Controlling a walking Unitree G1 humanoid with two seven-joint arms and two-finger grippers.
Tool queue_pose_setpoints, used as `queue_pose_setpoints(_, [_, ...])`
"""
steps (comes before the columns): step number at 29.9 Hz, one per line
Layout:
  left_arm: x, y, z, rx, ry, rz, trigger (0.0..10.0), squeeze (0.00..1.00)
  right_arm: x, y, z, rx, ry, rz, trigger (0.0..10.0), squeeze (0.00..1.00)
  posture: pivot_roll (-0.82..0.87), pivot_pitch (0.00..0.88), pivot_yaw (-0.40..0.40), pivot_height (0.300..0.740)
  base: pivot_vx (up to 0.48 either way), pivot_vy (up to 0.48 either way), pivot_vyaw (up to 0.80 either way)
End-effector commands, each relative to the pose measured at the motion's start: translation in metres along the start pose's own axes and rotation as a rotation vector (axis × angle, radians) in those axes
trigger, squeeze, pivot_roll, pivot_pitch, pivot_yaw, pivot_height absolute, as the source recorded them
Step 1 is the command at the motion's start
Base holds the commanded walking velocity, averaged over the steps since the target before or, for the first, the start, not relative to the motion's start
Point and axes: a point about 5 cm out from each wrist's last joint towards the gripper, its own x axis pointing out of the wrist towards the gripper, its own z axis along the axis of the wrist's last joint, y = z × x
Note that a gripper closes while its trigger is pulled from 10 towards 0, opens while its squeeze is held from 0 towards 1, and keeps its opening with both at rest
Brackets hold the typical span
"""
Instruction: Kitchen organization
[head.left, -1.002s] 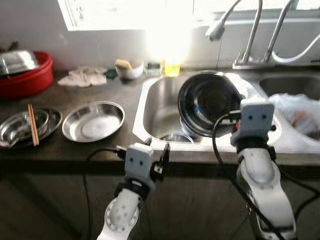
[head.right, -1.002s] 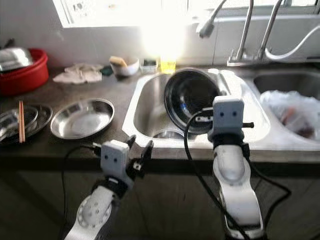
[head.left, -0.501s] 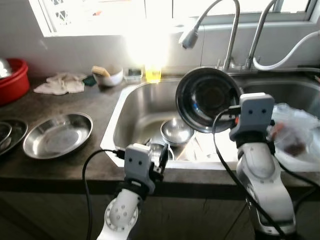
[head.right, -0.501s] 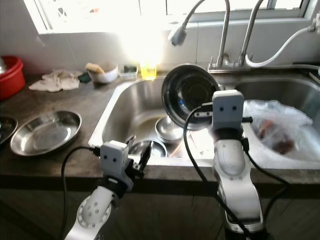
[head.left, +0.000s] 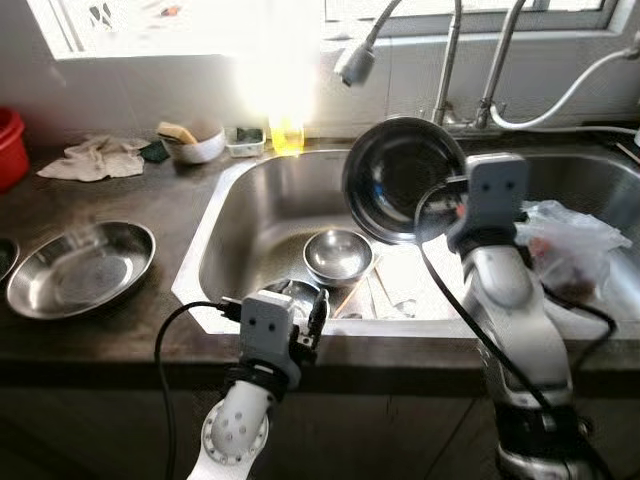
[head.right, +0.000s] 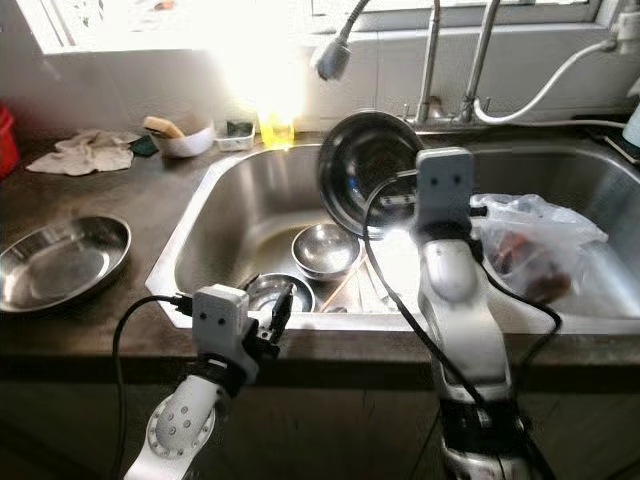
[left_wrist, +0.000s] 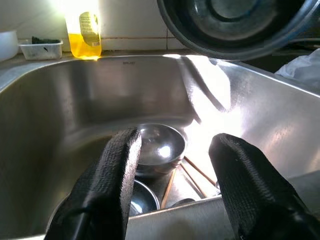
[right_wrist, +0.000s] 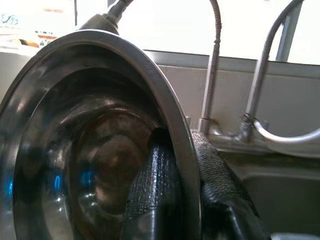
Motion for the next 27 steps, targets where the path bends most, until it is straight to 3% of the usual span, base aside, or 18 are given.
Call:
queue_pose_setpoints(1, [-0.002, 0.000, 0.003, 0.006, -0.005, 0.005, 10.0, 0.00, 0.008, 0.000, -0.002, 0.013, 0.016, 0.010, 10.0, 0.00, 0.09, 0.105, -0.012, 0.740, 0.000, 0.000, 0.00])
queue_pose_setpoints(5, [-0.006, 0.000, 0.004, 0.011, -0.001, 0.017, 10.0, 0.00, 0.032, 0.001, -0.007, 0.027, 0.056, 0.031, 10.0, 0.00, 0.11, 0.120, -0.024, 0.740, 0.000, 0.000, 0.00])
queue_pose_setpoints(7, [-0.008, 0.001, 0.005, 0.014, 0.003, 0.023, 10.0, 0.00, 0.035, 0.001, -0.015, 0.026, 0.106, 0.035, 10.0, 0.00, 0.12, 0.127, -0.027, 0.740, 0.000, 0.000, 0.00])
queue_pose_setpoints(9, [-0.009, 0.001, 0.005, 0.015, 0.005, 0.024, 10.0, 0.00, 0.036, 0.002, -0.018, 0.025, 0.125, 0.036, 10.0, 0.00, 0.12, 0.127, -0.027, 0.740, 0.000, 0.000, 0.00])
queue_pose_setpoints(15, [-0.015, -0.002, 0.004, 0.010, 0.023, 0.016, 10.0, 0.00, 0.036, 0.008, -0.056, 0.076, 0.349, 0.079, 10.0, 0.00, 0.13, 0.146, -0.022, 0.740, 0.000, 0.000, 0.00])
queue_pose_setpoints(22, [-0.017, -0.002, 0.004, 0.010, 0.030, 0.014, 10.0, 0.00, 0.032, 0.006, -0.075, 0.089, 0.455, 0.061, 10.0, 0.00, 0.13, 0.152, -0.021, 0.740, 0.000, 0.000, 0.00])
queue_pose_setpoints(27, [-0.017, -0.002, 0.004, 0.010, 0.031, 0.014, 10.0, 0.00, 0.034, 0.006, -0.077, 0.092, 0.465, 0.062, 10.0, 0.00, 0.13, 0.152, -0.021, 0.740, 0.000, 0.000, 0.00])
